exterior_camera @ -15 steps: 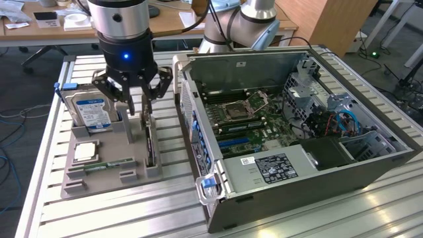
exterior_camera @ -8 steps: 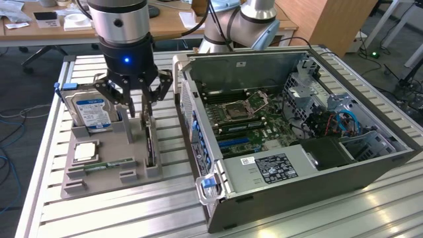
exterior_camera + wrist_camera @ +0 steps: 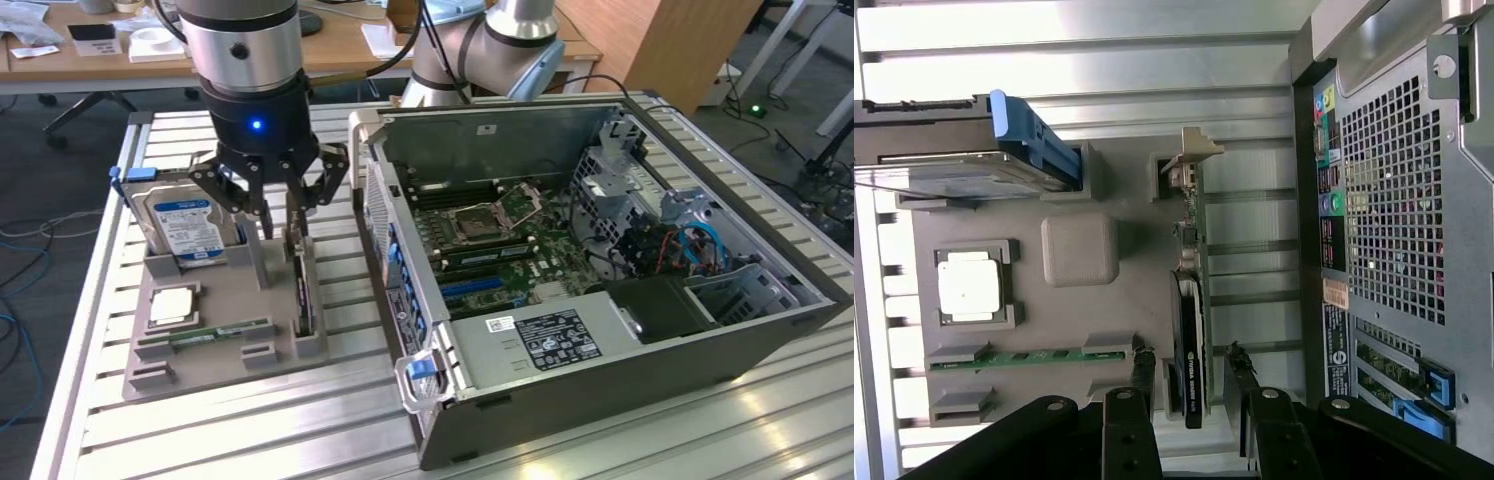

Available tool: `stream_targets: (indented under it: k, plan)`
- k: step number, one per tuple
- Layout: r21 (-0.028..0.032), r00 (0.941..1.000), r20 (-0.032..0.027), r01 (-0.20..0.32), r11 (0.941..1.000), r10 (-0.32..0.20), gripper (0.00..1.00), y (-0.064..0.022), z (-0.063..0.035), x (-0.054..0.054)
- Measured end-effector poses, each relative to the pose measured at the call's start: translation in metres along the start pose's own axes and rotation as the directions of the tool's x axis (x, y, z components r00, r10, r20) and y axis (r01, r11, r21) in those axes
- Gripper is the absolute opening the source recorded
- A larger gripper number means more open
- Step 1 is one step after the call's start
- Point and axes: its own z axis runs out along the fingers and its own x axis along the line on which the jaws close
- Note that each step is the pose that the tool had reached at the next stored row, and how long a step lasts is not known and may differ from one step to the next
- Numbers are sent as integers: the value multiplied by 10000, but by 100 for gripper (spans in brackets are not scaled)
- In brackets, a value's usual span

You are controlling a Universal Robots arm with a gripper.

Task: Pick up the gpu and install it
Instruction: 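Pick up the gpu and move the gpu toward the slot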

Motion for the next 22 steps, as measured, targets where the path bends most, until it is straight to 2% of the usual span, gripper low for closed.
stream_targets:
  k: [11,22]
  plan:
    - [-1,10000,1,0,10000,0,42,-3,76,2]
    - [-2,10000,4,0,10000,0,42,-1,80,-9]
